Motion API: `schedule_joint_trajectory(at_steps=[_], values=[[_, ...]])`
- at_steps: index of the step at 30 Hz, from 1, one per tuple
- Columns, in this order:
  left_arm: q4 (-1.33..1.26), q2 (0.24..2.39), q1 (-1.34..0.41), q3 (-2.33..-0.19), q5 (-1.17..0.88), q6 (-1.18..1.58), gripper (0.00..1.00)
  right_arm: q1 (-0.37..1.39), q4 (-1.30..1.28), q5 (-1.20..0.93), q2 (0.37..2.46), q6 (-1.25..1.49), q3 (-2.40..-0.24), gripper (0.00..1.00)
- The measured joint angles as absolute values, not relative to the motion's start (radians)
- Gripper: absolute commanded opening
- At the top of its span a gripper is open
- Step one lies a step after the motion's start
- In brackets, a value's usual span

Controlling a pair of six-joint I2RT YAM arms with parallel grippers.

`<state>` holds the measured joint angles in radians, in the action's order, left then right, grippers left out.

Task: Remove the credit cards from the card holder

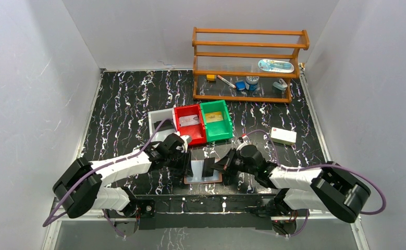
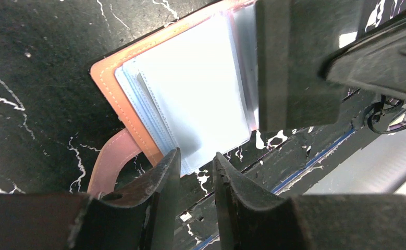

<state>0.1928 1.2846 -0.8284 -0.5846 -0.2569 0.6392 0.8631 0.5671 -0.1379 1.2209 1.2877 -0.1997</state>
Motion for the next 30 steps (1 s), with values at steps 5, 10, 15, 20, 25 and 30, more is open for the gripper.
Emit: schedule_joint_trajectory(at_steps=[5,10,15,20,25,30], values=[[0.215,1.234,-0.826,-0.585,-0.22,0.634,0.41,0.852,0.503,-0.103,1.121,1.264,-0.2,0.0],[0.22,1.173,-0.813,-0.585,-0.208,0.631,0.53,0.852,0.466,-0.092,1.083,1.251,-0.2,0.0],[0.206,1.127,-0.768,-0.586,-0.239,0.639,0.58,0.852,0.482,-0.101,1.082,1.236,-0.2,0.0],[0.123,1.074,-0.574,-0.56,-0.414,0.672,0.65,0.852,0.571,-0.144,1.11,1.225,-0.198,0.0],[-0.035,0.995,-0.47,-0.47,-0.58,0.746,0.69,0.852,0.705,-0.199,1.143,1.226,-0.181,0.0],[-0.209,1.005,-0.47,-0.379,-0.709,0.836,0.68,0.852,0.813,-0.24,1.154,1.227,-0.179,0.0]])
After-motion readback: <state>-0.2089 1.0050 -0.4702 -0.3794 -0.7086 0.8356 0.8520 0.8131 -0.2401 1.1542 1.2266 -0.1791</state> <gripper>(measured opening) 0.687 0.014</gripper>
